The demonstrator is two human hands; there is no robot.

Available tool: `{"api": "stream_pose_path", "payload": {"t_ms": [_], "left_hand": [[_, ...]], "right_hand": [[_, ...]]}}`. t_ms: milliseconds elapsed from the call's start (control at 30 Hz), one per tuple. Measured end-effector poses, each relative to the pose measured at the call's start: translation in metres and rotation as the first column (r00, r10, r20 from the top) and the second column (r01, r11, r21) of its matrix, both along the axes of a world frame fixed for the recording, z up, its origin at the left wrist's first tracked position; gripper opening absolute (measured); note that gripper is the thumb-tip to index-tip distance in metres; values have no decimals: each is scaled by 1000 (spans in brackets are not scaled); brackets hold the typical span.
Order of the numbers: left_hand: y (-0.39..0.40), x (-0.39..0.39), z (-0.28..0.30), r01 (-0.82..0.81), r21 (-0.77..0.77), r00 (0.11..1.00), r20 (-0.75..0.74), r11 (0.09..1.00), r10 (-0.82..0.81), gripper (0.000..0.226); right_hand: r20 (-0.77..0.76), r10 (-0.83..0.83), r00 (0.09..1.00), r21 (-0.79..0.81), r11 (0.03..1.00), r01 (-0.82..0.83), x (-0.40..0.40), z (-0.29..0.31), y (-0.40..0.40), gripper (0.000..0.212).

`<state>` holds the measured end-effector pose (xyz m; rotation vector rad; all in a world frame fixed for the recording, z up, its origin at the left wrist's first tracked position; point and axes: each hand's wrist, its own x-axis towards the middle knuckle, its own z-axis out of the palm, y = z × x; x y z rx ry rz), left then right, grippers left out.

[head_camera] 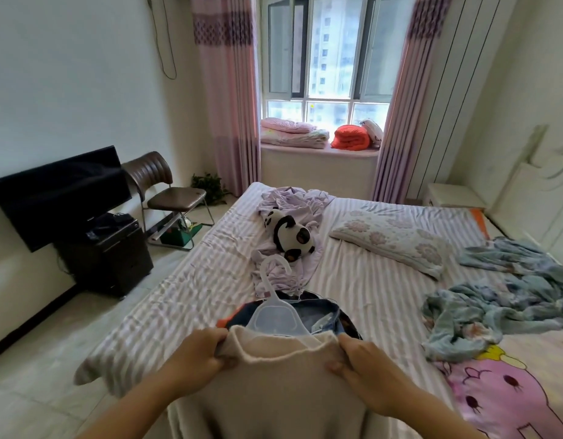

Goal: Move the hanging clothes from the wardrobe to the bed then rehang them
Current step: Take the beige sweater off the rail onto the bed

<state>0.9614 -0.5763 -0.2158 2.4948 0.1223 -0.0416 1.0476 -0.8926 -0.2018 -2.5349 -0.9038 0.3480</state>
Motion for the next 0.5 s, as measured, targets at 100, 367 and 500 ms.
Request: {"api": "stream_pose_path", "payload": {"t_ms": [100, 367, 500], "left_hand": [[7, 49, -19, 4, -23, 999, -33, 1000, -4, 29], [46, 190, -74, 12, -65, 999, -32, 998, -15, 21], [59, 253, -99, -2, -88, 1000, -26, 996, 0, 11]], "right_hand": [[-36, -30, 999, -34, 999, 28, 42, -16, 8, 14], [-27, -135, 990, -63, 989, 133, 159, -57, 53, 6], [-61, -248, 967, -119, 964, 239, 214, -78, 76, 13]]}}
